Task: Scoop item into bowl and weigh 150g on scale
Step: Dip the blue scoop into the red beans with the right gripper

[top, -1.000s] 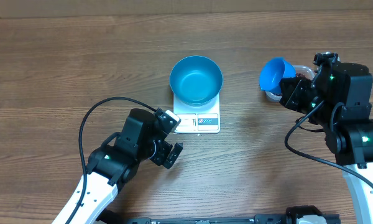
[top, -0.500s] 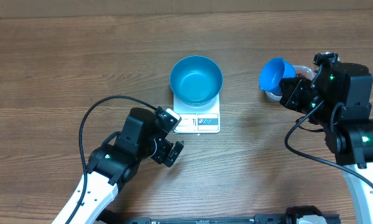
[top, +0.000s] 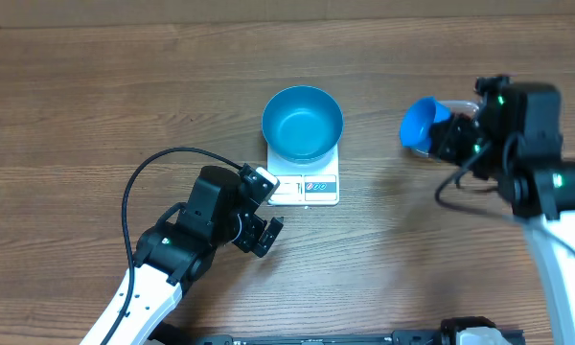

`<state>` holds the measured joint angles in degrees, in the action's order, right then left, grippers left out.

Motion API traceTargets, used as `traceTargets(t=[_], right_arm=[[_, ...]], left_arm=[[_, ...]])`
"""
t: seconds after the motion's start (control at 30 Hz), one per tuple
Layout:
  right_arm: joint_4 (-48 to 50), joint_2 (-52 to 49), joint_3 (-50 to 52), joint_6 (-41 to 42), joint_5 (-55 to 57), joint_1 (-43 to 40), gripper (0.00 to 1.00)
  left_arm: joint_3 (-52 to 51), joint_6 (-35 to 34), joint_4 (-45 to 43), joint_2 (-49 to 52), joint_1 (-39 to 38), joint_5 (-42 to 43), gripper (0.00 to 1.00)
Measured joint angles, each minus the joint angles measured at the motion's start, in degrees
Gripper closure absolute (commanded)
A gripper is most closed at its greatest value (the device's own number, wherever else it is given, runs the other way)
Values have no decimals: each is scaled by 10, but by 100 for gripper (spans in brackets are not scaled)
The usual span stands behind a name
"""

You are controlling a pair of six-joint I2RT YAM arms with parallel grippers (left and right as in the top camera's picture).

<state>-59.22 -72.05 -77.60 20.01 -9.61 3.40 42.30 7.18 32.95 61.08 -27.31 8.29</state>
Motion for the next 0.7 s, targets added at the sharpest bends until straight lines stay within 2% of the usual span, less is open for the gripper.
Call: traceTargets(t=[0.07,0.1,0.27,0.7], right_arm=[[-20,-29,-32,-10,10,0,96],[-51,-72,-87,-31,27,0,97],[-71,-159,-202,-108,70,-9,96],[-64,-253,-210,-263,90,-124,96]], left_arm=[[0,0,0,0,0,0,0],[0,0,0,0,0,0,0],[0,0,0,0,0,0,1],[0,0,0,0,0,0,0]])
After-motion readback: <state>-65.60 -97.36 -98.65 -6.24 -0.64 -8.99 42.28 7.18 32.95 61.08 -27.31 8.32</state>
